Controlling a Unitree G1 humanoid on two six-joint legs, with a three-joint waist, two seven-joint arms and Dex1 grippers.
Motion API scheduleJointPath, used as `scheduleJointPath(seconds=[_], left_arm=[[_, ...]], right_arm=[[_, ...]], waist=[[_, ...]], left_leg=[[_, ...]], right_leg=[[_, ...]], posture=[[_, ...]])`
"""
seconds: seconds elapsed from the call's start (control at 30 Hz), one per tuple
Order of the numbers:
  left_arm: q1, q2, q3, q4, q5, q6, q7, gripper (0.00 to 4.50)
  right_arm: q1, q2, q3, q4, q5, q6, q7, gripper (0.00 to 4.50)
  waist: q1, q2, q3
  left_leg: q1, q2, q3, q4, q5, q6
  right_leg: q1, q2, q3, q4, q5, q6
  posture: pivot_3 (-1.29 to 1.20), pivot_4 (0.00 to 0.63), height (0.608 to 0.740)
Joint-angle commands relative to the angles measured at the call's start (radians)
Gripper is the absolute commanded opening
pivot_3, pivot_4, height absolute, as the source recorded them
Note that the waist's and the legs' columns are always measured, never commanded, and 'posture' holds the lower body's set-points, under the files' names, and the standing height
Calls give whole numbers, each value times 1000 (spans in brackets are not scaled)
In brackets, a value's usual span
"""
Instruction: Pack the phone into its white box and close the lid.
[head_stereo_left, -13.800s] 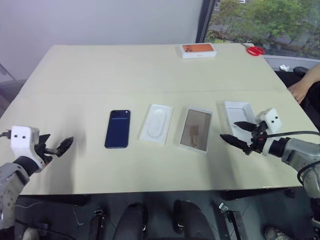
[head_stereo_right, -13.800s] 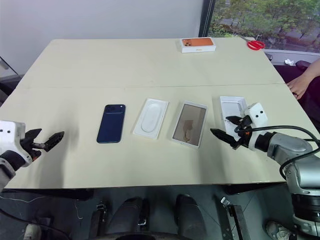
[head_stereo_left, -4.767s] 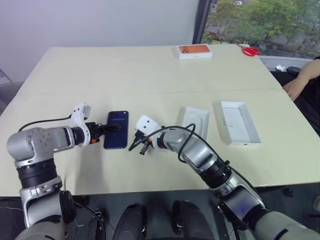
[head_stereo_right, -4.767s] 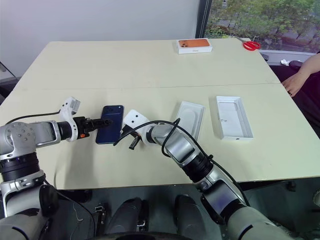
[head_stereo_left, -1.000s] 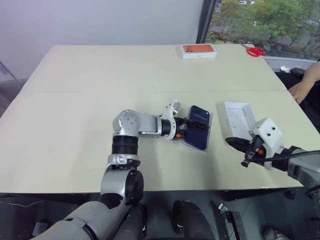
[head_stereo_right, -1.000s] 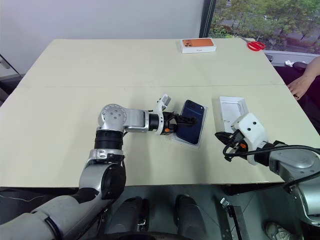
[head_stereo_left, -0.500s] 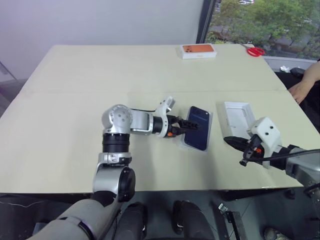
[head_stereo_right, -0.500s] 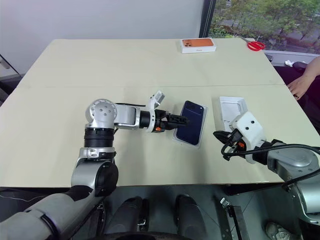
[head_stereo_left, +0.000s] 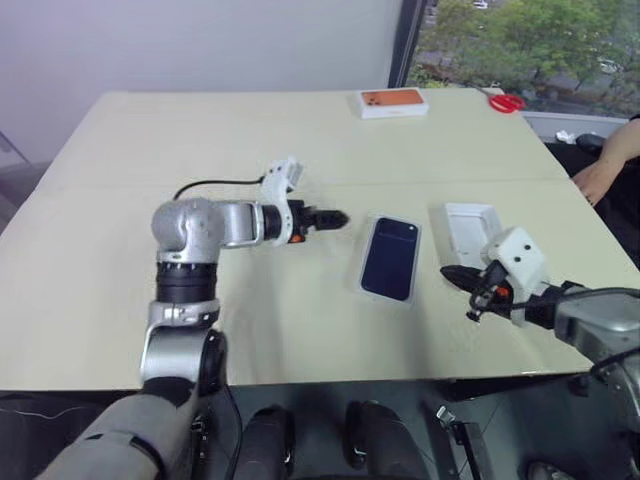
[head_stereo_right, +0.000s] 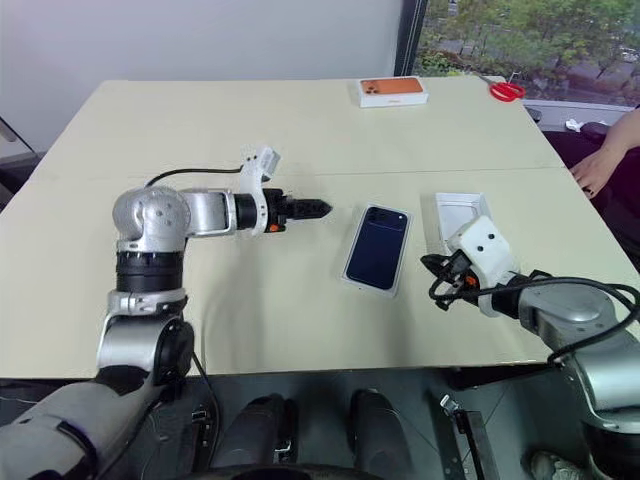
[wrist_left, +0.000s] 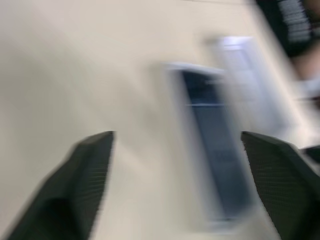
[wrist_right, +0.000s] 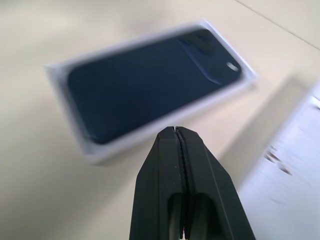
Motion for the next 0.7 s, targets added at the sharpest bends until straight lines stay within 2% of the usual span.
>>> scheduleJointPath(seconds=[0.03,0.07,0.17,0.37,0.57,0.7], left_arm=[[40,51,-188,-91,88,-152,-101,2090],[57,76,-245,-106,125,-200,-127,1482],[92,121,-386,-129,214,-335,-203,49],[88,91,-475,-85,298,-474,-278,49],[80,87,-583,-76,377,-538,-382,49],[95,63,-579,-107,357,-525,-436,49]], right_arm=[[-36,15,25,6,-2,41,-40,0],[-46,21,36,6,0,52,-49,0],[-71,38,77,5,-6,80,-78,0],[-120,52,171,33,-60,131,-150,0],[-138,72,225,22,-60,157,-156,0],[-134,67,237,0,-47,165,-137,0]], waist=[[7,0,0],[7,0,0],[3,0,0],[1,0,0],[1,0,0],[0,0,0]], left_leg=[[-1,0,0,0,0,0],[-2,-1,-1,1,0,0],[-3,-1,0,1,0,0],[-3,-1,0,2,-1,1],[-3,-1,0,2,-1,2],[-3,-1,-1,2,-1,2]], right_leg=[[0,0,0,0,0,0],[0,-1,0,-1,0,0],[0,-2,0,-2,0,-1],[0,-2,-1,-2,0,-1],[-1,0,-1,-1,0,0],[-1,0,-2,-1,0,0]], posture=[[0,150,740],[0,150,740],[0,150,740],[0,150,740],[0,150,740],[0,150,740]])
